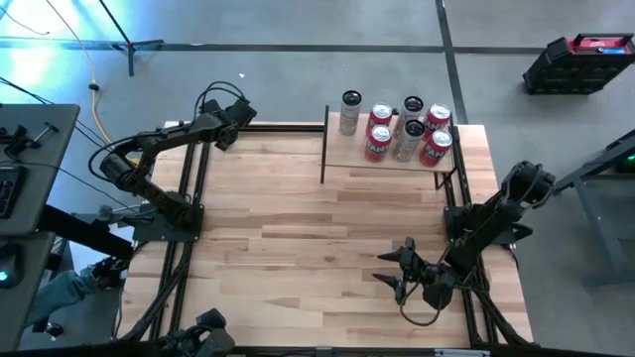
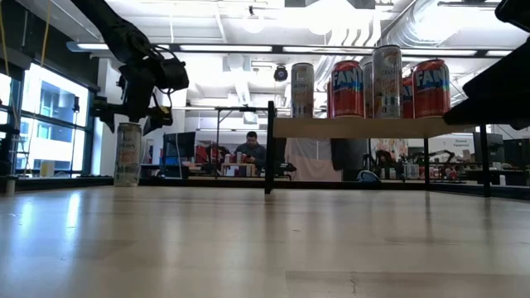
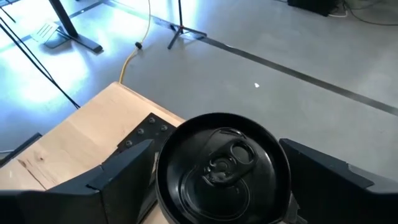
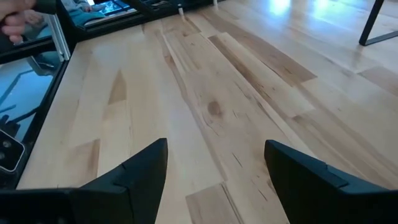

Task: Place canned beverage on shelf
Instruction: Put the white soda can on the shelf aligned with the other white soda can

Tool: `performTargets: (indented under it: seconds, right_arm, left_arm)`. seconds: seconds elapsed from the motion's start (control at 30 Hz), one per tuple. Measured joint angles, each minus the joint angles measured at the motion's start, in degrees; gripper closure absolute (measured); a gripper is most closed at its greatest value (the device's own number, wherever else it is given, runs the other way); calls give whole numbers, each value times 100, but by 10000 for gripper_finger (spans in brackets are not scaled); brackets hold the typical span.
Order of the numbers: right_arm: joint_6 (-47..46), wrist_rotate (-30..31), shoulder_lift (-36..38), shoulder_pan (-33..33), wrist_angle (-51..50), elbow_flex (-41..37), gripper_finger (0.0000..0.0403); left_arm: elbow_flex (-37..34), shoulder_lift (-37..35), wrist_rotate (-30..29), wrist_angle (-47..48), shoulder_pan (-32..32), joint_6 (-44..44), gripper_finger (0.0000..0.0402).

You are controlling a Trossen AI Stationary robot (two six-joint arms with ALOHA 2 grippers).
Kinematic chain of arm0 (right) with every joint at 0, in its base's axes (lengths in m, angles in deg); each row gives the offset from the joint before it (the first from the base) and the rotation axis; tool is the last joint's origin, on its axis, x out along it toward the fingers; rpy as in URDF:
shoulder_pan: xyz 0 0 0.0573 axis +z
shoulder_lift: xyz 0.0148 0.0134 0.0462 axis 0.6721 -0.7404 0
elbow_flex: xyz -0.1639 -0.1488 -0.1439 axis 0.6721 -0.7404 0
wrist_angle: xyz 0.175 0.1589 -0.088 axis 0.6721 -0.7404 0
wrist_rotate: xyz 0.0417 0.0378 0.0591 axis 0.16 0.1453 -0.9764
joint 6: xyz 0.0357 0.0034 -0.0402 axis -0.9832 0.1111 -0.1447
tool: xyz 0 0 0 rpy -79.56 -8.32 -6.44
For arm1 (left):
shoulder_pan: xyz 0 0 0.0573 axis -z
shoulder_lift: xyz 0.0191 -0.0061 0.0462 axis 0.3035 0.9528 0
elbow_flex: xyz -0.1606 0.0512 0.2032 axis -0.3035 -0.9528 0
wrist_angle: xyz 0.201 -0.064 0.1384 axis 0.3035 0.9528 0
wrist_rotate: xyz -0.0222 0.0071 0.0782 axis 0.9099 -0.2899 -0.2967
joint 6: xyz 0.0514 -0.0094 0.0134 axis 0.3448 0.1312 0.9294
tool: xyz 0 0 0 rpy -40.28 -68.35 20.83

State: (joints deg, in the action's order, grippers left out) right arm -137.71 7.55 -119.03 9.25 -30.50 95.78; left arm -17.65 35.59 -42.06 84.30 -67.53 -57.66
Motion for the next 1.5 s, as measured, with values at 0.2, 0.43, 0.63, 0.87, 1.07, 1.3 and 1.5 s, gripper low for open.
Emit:
performTargets:
  seconds: [0.2,0.43,0.63,0.87,1.07,1.3,1.5]
  right_arm:
    - [-5,20,0,0,2,0,151]
    - [-45,-45,0,0,39,0,151]
    - [41,106,0,-7,39,0,151]
    - [-20,-18,0,-7,39,0,151]
    - [165,-266,0,-7,35,0,151]
    - [224,140,-2,-7,-18,0,151]
    - [-20,1319,-2,-92,-132,0,151]
  left_arm:
    - [0,167,42,-40,6,-49,91]
    - [-4,224,-93,-142,4,-136,91]
    - [-4,224,-95,-146,1,-34,92]
    - [-4,224,-95,-150,-37,-85,138]
    - [-4,224,-89,-170,-33,78,163]
    - [-9,-295,-20,-70,149,848,163]
    - [-8,-1052,-36,-43,576,1501,163]
